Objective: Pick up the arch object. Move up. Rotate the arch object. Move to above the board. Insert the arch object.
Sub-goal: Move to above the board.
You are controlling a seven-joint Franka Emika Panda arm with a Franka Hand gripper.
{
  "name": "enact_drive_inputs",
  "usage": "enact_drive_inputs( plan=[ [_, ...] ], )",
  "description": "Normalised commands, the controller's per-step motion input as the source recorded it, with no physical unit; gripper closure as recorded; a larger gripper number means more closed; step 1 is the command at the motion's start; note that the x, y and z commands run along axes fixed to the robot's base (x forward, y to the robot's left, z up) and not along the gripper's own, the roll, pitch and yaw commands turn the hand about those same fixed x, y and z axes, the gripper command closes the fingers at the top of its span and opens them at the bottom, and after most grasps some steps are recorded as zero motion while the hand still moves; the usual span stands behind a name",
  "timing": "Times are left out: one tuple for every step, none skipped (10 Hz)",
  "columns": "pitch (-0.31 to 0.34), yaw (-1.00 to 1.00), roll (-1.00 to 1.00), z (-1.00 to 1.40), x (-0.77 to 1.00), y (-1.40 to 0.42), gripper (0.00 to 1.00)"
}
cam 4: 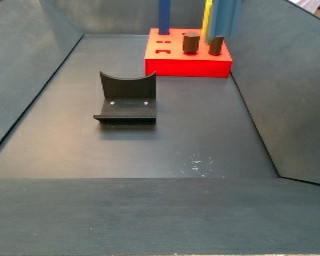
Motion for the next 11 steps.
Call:
enact_drive_inputs(
  plan=[
    [0.083, -0.02, 0.01, 1.00, 0.01, 0.09, 1.00],
    [0.087, -0.02, 0.00, 1.00, 0.01, 0.09, 1.00],
    [0.089, -0.03, 0.00, 1.00, 0.01, 0.08, 1.00],
    [0.086, -0.03, 0.00, 1.00, 0.01, 0.08, 1.00],
    [0.087, -0.02, 0.00, 0.92, 0.01, 0.07, 1.00],
    [0.087, -0.02, -0.01, 0.70, 0.01, 0.05, 1.00],
    [0.087, -0.02, -0.01, 0.59, 0.01, 0.04, 1.00],
    [0.087, -0.02, -0.01, 0.38, 0.01, 0.03, 1.00],
    [0.087, -0.02, -0.01, 0.22, 0.01, 0.03, 1.00],
    [0.063, 0.03, -0.06, -0.12, 0.23, -1.00, 1.00],
    [0.059, 0.04, -0.05, -0.13, 0.23, -1.00, 1.00]
  ],
)
